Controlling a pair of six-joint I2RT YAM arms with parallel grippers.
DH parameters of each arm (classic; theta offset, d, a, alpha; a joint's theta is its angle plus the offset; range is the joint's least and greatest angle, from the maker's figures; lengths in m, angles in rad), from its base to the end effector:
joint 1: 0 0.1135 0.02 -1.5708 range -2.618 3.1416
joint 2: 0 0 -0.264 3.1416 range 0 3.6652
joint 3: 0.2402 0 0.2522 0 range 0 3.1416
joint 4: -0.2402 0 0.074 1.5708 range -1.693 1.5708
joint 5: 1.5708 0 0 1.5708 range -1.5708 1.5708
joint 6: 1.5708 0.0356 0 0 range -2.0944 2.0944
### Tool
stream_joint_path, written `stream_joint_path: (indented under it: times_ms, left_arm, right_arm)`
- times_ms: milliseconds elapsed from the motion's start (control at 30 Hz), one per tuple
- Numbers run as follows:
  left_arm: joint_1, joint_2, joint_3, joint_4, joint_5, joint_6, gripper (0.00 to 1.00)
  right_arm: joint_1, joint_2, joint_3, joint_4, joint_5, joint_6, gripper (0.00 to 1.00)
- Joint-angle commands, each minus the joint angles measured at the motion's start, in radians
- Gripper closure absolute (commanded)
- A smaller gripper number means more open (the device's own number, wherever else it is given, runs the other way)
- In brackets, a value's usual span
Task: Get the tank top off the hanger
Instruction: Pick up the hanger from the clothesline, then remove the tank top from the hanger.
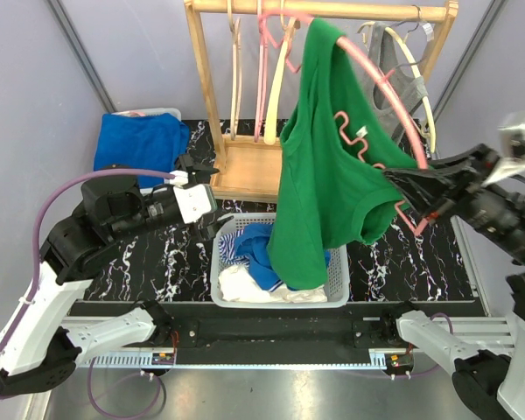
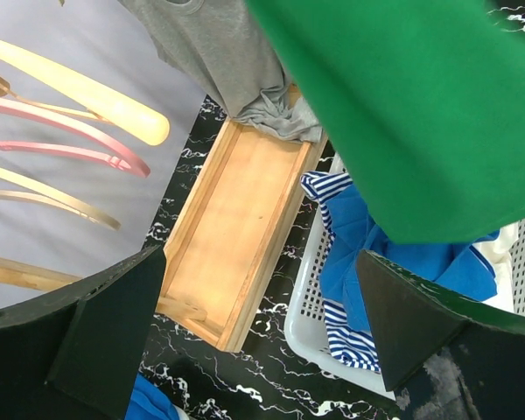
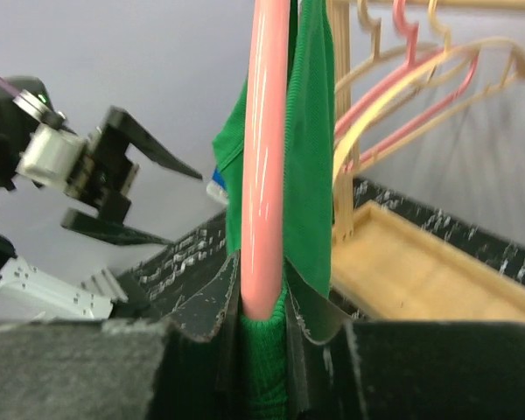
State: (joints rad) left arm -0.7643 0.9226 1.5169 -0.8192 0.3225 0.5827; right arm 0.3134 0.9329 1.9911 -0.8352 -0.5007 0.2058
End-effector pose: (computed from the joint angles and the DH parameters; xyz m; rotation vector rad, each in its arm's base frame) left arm 0.0897 -0.1016 0.4868 1.2967 1.2532 -0.4190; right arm 0.0264 0.0265 0.5918 -0.5046 1.3257 0.7681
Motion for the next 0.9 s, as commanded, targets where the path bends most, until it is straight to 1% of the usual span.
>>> stream_joint_path:
  times_ms: [0, 33, 133, 167, 267, 367, 500, 600, 700, 733, 767, 800, 867]
  left_arm:
    - [0.006, -0.004, 0.038, 0.028, 0.033, -0.007, 0.01]
    - [0.006, -0.001, 0.04, 0.028, 0.033, -0.006, 0.01]
    - [0.006, 0.004, 0.051, 0.026, 0.032, -0.003, 0.01]
    - [0.006, 0.005, 0.054, 0.026, 0.03, -0.004, 0.01]
    - [0.006, 0.009, 0.06, 0.023, 0.032, -0.003, 0.01]
    - [0.006, 0.007, 0.069, 0.017, 0.038, -0.003, 0.01]
    - [0.011, 0.012, 0.117, 0.006, 0.059, 0.0, 0.01]
    - [0.014, 0.025, 0.184, -0.011, 0.075, -0.01, 0.01]
    - [0.014, 0.042, 0.241, -0.038, 0.102, -0.007, 0.01]
    - [0.014, 0.048, 0.252, -0.053, 0.113, -0.006, 0.01]
    - [0.016, 0.054, 0.256, -0.055, 0.119, -0.001, 0.01]
    - [0.014, 0.058, 0.256, -0.057, 0.125, 0.003, 0.01]
    - [0.014, 0.065, 0.253, -0.058, 0.139, 0.011, 0.01]
  right_arm:
    - [0.003, -0.022, -0.101, 0.077, -0.051, -0.048, 1.0]
    - [0.001, -0.026, -0.129, 0.062, -0.062, -0.061, 1.0]
    - [0.001, -0.032, -0.17, 0.029, -0.194, -0.126, 1.0]
    - [0.001, -0.034, -0.193, 0.016, -0.272, -0.149, 1.0]
    - [0.001, -0.052, -0.247, -0.015, -0.396, -0.169, 1.0]
    - [0.001, -0.063, -0.293, -0.038, -0.43, -0.171, 1.0]
    - [0.004, -0.082, -0.357, -0.061, -0.446, -0.181, 1.0]
    - [0.01, -0.086, -0.405, -0.061, -0.455, -0.184, 1.0]
    - [0.038, -0.045, -0.44, -0.074, -0.415, -0.2, 1.0]
    - [0.062, -0.028, -0.44, -0.085, -0.377, -0.2, 1.0]
    - [0.079, -0.008, -0.436, -0.105, -0.362, -0.235, 1.0]
    - [0.098, 0.032, -0.424, -0.114, -0.334, -0.25, 1.0]
    - [0.139, 0.058, -0.414, -0.113, -0.293, -0.267, 1.0]
